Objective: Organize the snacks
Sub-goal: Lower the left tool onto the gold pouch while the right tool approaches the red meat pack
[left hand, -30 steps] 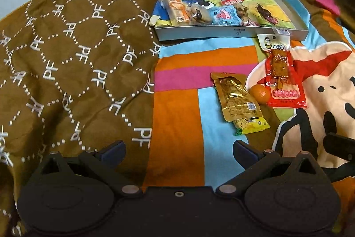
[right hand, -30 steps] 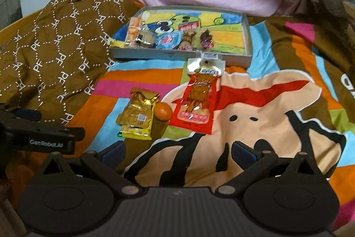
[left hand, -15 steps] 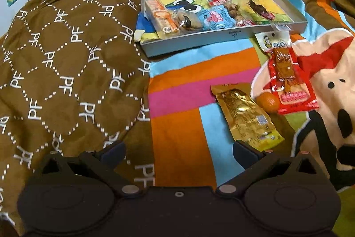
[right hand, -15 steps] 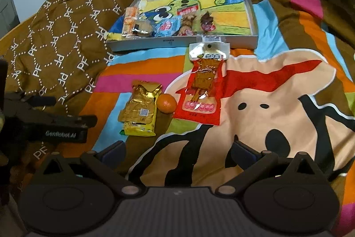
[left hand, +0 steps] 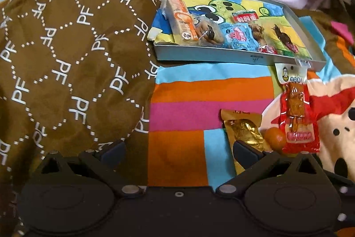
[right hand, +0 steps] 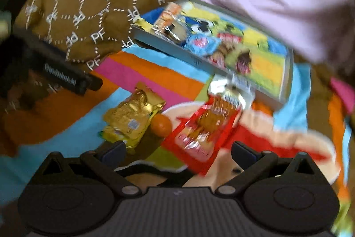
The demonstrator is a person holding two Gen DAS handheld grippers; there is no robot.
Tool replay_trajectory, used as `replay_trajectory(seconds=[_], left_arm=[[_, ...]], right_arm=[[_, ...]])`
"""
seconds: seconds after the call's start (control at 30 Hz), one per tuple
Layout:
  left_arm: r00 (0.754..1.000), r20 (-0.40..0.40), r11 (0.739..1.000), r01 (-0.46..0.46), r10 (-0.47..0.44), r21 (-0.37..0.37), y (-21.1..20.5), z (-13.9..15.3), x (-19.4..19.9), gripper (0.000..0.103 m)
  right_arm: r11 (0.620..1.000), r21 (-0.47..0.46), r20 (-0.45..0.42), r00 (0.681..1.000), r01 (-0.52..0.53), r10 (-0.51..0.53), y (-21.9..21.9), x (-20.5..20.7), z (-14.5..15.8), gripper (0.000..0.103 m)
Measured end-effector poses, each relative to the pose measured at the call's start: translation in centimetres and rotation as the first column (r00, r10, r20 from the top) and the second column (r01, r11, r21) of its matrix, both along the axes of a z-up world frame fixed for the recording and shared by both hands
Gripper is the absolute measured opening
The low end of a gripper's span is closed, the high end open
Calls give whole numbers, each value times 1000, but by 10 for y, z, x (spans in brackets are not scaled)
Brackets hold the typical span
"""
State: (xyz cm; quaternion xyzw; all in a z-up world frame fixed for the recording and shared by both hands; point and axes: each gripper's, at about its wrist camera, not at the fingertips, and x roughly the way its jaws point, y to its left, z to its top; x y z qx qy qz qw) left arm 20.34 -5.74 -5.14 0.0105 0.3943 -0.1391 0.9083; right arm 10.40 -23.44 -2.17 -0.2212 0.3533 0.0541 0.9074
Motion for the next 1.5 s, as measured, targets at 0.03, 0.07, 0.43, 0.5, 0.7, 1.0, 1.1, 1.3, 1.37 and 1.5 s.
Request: replay_trajectory(seconds=[0.03, 0.07, 0.43, 0.5, 0.7, 1.0, 1.1, 1.3, 1.37, 1.5], left_arm=[[1000, -3, 1000, 0, 0, -8, 0, -1, 2, 102], [1000, -6, 1000, 0, -1, -15, -1, -3, 3, 102], [999, -24, 997, 42, -44, -67, -12, -14, 19, 102], [998, -22, 995, 59, -61, -78, -14, -15, 20, 102], [993, -16, 985, 111, -114, -129, -26, -20, 25, 102], [984, -34, 976, 167, -173, -143, -43, -29, 37, 100], [982, -55, 976, 173, -182, -129, -47, -33, 41, 93], [977, -39, 972, 202, -208, -118, -50, -32, 39, 76], [979, -44, 974, 193, -199, -120, -50, -32, 39, 73], [983, -58, 981, 169, -175, -95, -48, -29, 41, 70]], right_arm=[[1000, -9, 5, 1000, -10, 10, 0, 4, -2, 103], [1000, -11, 11, 1000, -14, 14, -1, 9, -4, 103], [984, -118, 8, 991, -134, 136, 7, 42, -34, 98], [983, -109, -15, 989, -146, 146, 8, 47, -39, 95], [981, -107, -24, 986, -165, 163, 10, 54, -47, 82], [982, -80, -86, 982, -173, 166, 12, 59, -55, 55], [982, -79, -88, 983, -169, 162, 13, 60, -56, 55], [983, -80, -91, 984, -162, 155, 13, 63, -57, 55], [984, -81, -93, 984, -160, 153, 13, 64, -58, 55], [984, -82, -91, 985, -155, 148, 12, 65, -60, 55]])
